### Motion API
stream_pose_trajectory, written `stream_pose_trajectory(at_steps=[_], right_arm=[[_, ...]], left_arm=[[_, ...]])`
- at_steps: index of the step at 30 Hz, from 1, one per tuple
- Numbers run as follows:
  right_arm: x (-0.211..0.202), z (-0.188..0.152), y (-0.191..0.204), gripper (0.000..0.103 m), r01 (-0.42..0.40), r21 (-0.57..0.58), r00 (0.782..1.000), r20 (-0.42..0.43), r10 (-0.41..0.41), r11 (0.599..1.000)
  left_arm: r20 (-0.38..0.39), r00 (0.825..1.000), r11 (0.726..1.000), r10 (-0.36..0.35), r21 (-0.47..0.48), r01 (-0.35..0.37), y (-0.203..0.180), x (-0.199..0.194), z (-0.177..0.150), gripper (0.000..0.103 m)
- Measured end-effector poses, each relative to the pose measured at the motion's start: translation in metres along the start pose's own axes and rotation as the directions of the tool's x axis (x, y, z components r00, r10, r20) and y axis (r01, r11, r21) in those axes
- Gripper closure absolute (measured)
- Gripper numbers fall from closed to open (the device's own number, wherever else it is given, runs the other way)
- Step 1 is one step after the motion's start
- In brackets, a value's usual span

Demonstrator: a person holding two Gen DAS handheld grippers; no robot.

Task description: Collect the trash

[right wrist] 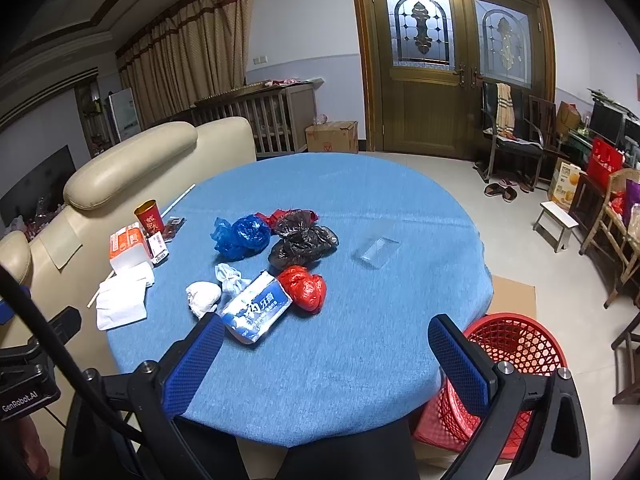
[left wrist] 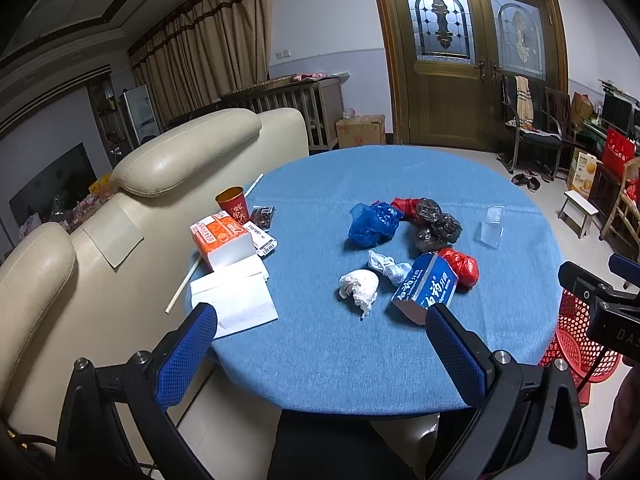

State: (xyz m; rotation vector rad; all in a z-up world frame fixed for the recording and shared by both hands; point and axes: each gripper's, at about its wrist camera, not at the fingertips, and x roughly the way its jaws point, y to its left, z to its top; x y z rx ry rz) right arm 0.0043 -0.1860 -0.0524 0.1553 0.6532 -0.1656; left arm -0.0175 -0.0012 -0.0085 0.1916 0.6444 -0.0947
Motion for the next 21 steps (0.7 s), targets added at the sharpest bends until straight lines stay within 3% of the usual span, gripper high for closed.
stream_pose_trajectory(at_steps=[21], right_arm=[[0.0075, -0.0036, -0.0004, 0.000, -0.008, 0.005, 1.000, -0.024, 0.008, 1.000]], left_arm=[[-0.023, 1.000, 1.000, -0.010, 0.007, 0.010, 0.0008, 0.0045, -0.0021, 0.000]])
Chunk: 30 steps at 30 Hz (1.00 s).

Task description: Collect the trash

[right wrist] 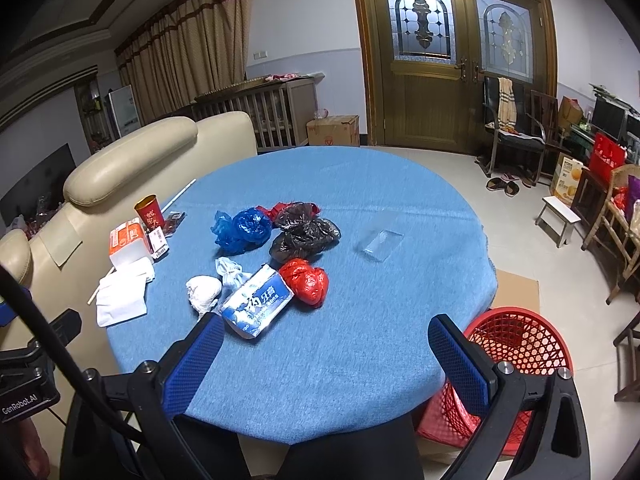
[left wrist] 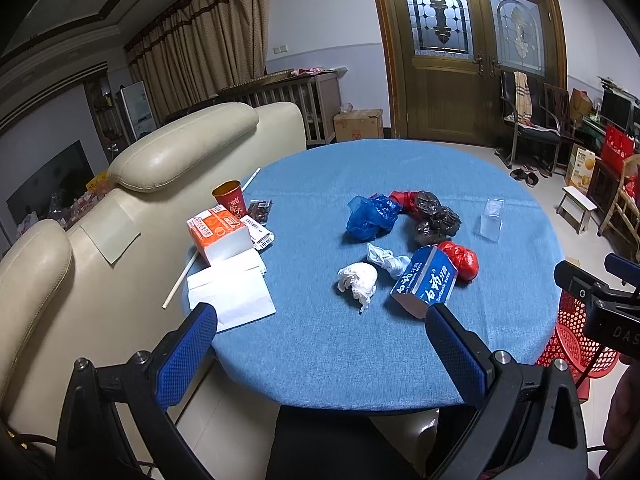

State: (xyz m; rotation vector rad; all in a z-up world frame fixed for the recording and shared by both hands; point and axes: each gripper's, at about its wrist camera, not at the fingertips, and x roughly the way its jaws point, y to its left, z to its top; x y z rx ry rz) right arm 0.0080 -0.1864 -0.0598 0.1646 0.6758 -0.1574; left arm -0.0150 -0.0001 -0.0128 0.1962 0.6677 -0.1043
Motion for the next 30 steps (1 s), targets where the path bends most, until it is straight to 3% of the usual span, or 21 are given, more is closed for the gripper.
stream_pose_trajectory(at_steps=[12, 17, 23, 30], right_arm=[[0.020, 0.003, -0.009, 0.000, 0.011, 0.031, 0.999, -0.038, -0.010, 0.999], [0.035, 0.005, -0.019, 0.000, 0.020, 0.048, 0.998, -0.061, -0.017, 0.999], [0.058, 0.002, -0.052, 0.000, 0.050, 0.152, 0.993, -0.117, -0.032, 0.987], [0.082, -0.008, -0.074, 0.000, 0.040, 0.233, 0.982, -0.189, 0.005, 0.972]], left_arm=[[-0.050, 0.999, 1.000, -0.012, 0.006, 0.012, -0.003, 0.021, 0.000, 0.000], [-0.105, 0.994, 1.000, -0.031, 0.001, 0.031, -0.002, 0.039, -0.001, 0.000], [-0.196, 0.979, 0.998, -0.060, -0.020, 0.057, -0.002, 0.064, -0.006, 0.000], [-0.261, 0.961, 0.996, -0.087, -0.009, 0.088, -0.010, 0.082, -0.010, 0.000]])
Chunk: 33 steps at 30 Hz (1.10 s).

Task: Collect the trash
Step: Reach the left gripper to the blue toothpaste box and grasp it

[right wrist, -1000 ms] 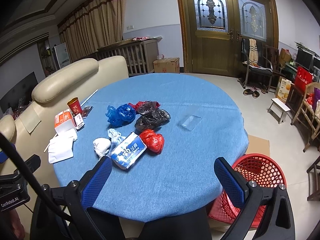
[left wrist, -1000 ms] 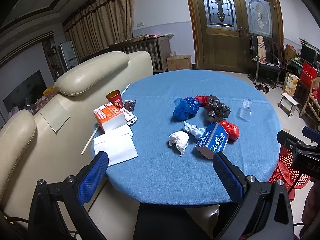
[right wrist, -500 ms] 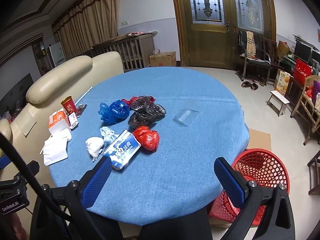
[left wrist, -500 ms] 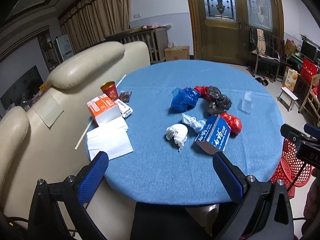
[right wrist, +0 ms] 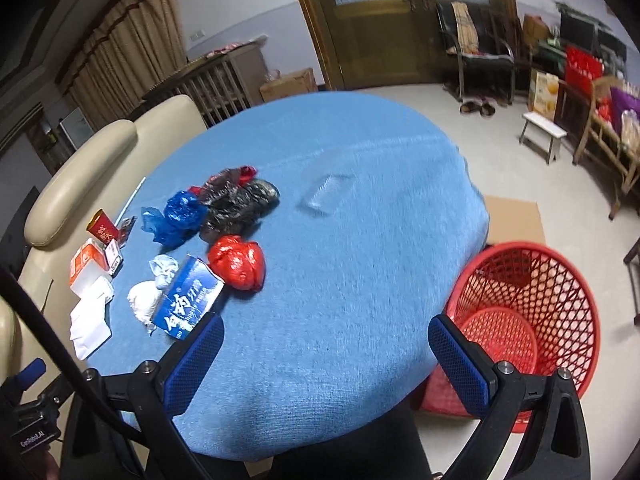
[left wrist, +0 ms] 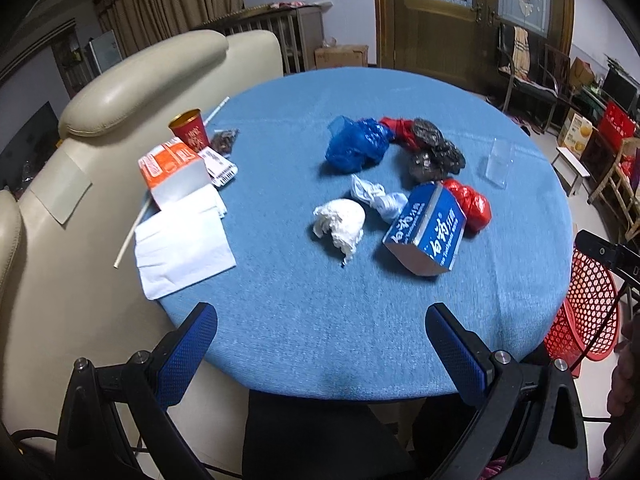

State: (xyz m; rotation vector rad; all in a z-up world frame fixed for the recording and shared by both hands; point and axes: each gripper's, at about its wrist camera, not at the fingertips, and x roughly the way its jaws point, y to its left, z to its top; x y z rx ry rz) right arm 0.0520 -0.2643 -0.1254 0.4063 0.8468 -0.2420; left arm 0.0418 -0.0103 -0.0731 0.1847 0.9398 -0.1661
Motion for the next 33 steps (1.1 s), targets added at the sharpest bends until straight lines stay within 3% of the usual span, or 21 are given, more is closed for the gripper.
stream_pose_trajectory(at_steps=[6, 13, 17, 25, 33], right_arm=[[0.006, -0.002, 0.005, 0.000, -0.003, -0.030, 1.000, -0.014, 0.003, 1.000], [0.013, 0.002, 0.010, 0.000, -0.009, -0.047, 1.000, -0.023, 0.008, 0.999], [0.019, 0.003, 0.011, 0.000, -0.010, -0.049, 0.999, -0.036, 0.008, 0.999], [0.027, 0.003, 0.008, 0.000, -0.004, -0.047, 0.999, -0.048, 0.001, 0.999], [0.028, -0.004, -0.004, 0.000, 0.003, -0.009, 0.998, -0.059, -0.003, 1.000]], left_arm=[[-0.042, 0.999, 1.000, -0.019, 0.019, 0.019, -0.002, 0.013, 0.008, 0.000], [-0.023, 1.000, 0.994, 0.021, 0.106, -0.018, -0.017, 0.031, 0.020, 0.000], [-0.030, 1.000, 0.990, 0.003, 0.141, 0.001, -0.028, 0.041, 0.026, 0.000], [-0.053, 0.994, 0.986, -0.100, 0.128, 0.107, -0.045, 0.066, 0.045, 0.000], [-0.092, 0.973, 0.976, -0.211, 0.039, 0.216, -0.046, 0.091, 0.047, 0.001]])
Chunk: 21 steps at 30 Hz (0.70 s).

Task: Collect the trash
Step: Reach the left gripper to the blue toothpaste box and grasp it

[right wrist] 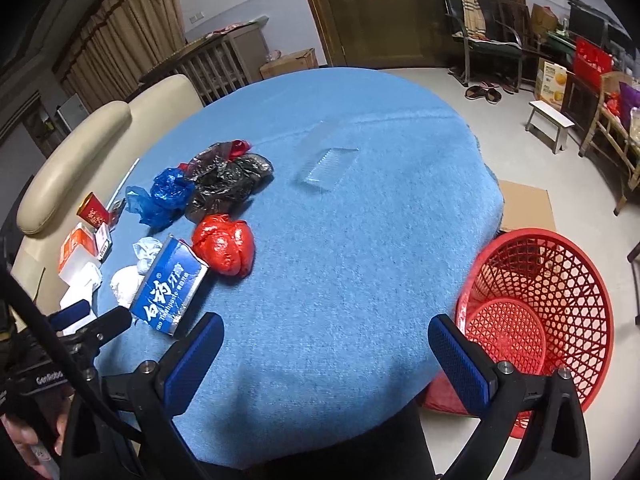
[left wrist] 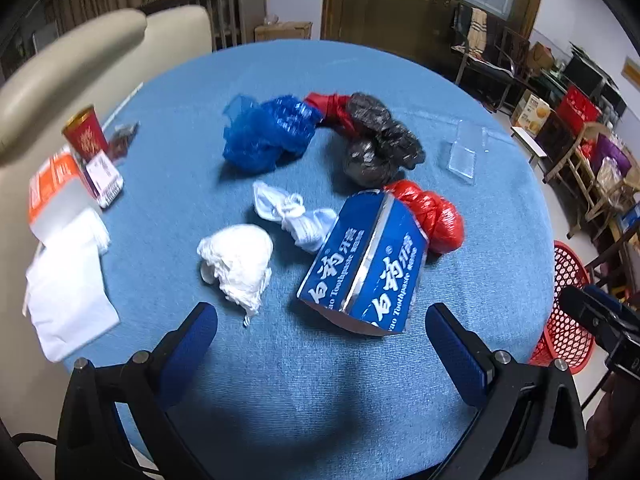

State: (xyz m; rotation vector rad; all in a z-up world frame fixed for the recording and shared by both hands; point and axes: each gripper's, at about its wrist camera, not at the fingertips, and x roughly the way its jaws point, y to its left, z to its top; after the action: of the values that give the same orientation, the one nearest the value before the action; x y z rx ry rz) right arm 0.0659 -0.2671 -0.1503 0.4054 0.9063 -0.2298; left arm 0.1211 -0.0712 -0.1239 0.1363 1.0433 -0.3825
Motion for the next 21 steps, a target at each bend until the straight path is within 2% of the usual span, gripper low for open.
stream_pose_trajectory(at_steps=[5, 10, 12, 14, 16, 18, 20, 21], right_arm=[[0.002, -0.003, -0.001, 0.000, 0.000, 0.002, 1.000, -0.003, 0.000, 1.000], [0.003, -0.005, -0.003, 0.000, -0.001, 0.009, 1.000, -0.010, 0.001, 1.000], [0.002, -0.005, -0.003, 0.000, 0.000, 0.010, 1.000, -0.007, 0.000, 1.000], [0.002, -0.005, -0.004, 0.000, 0.001, 0.011, 1.000, -0.005, -0.001, 1.000], [0.002, -0.005, -0.004, 0.000, 0.001, 0.013, 1.000, -0.005, -0.001, 1.000], [0.002, -0.005, -0.005, 0.000, 0.000, 0.014, 1.000, -0.006, 0.000, 1.000], [0.002, -0.006, -0.005, 0.000, 0.003, 0.012, 1.000, -0.004, -0.003, 1.000], [0.001, -0.006, -0.005, 0.000, 0.005, 0.010, 1.000, -0.002, -0.005, 1.000]], left_arm=[[0.003, 1.000, 1.000, -0.009, -0.025, 0.009, 0.004, 0.005, 0.001, 0.006], [-0.004, 0.998, 0.998, -0.061, -0.035, 0.061, 0.006, 0.008, 0.009, 0.009], [-0.016, 0.997, 0.997, -0.074, -0.036, 0.073, 0.006, 0.012, 0.011, 0.016], [-0.050, 0.992, 0.993, -0.113, -0.043, 0.111, 0.005, 0.018, 0.011, 0.036], [-0.079, 0.987, 0.989, -0.141, -0.055, 0.137, 0.004, 0.025, 0.010, 0.041], [-0.085, 0.985, 0.987, -0.152, -0.056, 0.148, 0.003, 0.027, 0.009, 0.045], [-0.081, 0.982, 0.985, -0.171, -0.045, 0.168, 0.001, 0.026, 0.008, 0.054], [-0.078, 0.980, 0.983, -0.184, -0.040, 0.182, -0.001, 0.024, 0.008, 0.054]])
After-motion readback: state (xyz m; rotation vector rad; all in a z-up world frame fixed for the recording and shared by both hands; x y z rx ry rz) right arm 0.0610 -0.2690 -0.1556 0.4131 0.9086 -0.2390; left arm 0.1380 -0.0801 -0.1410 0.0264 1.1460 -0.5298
